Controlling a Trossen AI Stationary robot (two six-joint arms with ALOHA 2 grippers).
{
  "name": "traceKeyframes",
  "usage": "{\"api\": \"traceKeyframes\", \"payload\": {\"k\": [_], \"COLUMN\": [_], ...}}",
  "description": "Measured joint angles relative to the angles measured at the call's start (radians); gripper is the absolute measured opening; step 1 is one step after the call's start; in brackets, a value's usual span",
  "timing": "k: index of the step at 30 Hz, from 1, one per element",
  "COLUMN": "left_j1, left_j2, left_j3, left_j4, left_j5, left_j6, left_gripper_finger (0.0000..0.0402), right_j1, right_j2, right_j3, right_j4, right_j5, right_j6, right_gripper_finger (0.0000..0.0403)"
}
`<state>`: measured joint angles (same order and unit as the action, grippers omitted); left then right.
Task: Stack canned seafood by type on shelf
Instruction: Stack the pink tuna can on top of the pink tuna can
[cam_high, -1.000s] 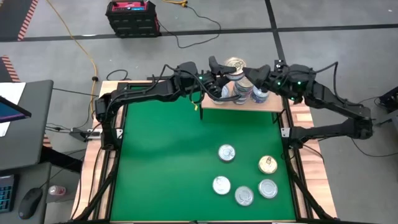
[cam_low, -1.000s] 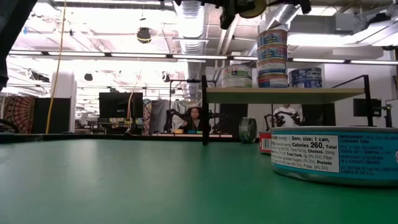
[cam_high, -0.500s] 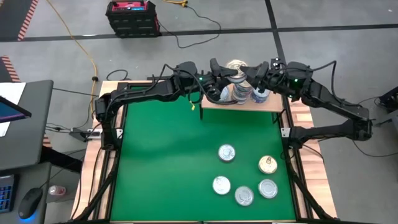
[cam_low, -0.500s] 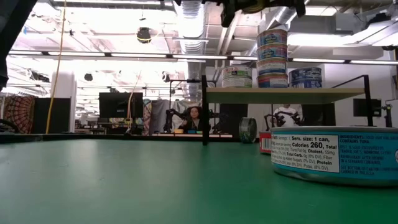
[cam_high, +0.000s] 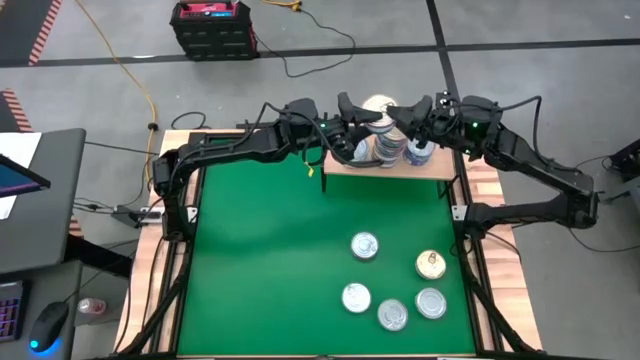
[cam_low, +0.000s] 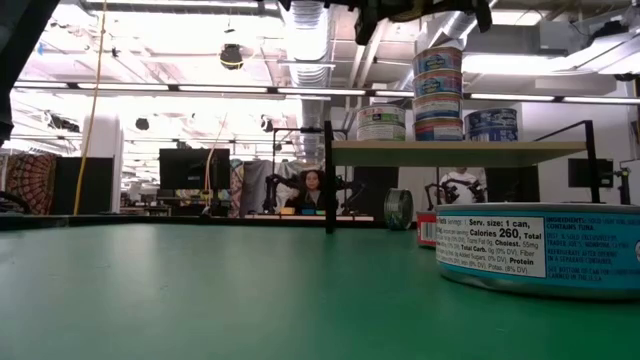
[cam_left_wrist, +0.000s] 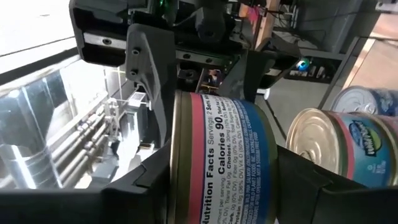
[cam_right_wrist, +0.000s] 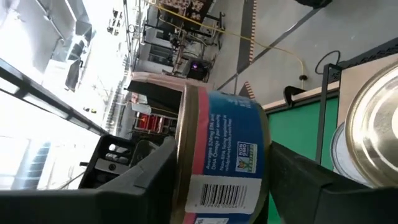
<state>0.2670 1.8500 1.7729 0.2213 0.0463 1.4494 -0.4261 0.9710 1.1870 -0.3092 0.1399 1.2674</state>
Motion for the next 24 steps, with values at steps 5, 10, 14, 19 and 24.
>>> {"api": "traceKeyframes", "payload": {"k": [5,10,14,19,24], "left_j1": [0.002,0.002,0.002,0.002,0.002], "left_j2": [0.000,0.000,0.000,0.000,0.000], "left_j3": [-0.001,-0.002,-0.002,-0.002,-0.002], "left_j4": [-0.009,-0.013,-0.016,0.007,0.007], "left_j5": [0.001,0.003,-0.008,-0.077,-0.073], "left_j6": [-0.100,-0.132,-0.154,-0.336,-0.762], "left_gripper_finger": [0.0235,0.0278,0.0289,0.0290,0.0290], "right_j1": [-0.029,-0.063,-0.094,-0.135,-0.169], "right_j2": [0.000,-0.005,-0.018,-0.069,-0.111], "right_j3": [0.000,0.000,0.000,0.001,0.001], "right_j4": [-0.005,-0.015,-0.033,-0.184,-0.274], "right_j5": [-0.015,-0.020,-0.059,-0.073,-0.084], "right_j6": [-0.066,-0.087,-0.086,-0.102,-0.102], "right_gripper_finger": [0.0231,0.0223,0.0222,0.0222,0.0222]}}
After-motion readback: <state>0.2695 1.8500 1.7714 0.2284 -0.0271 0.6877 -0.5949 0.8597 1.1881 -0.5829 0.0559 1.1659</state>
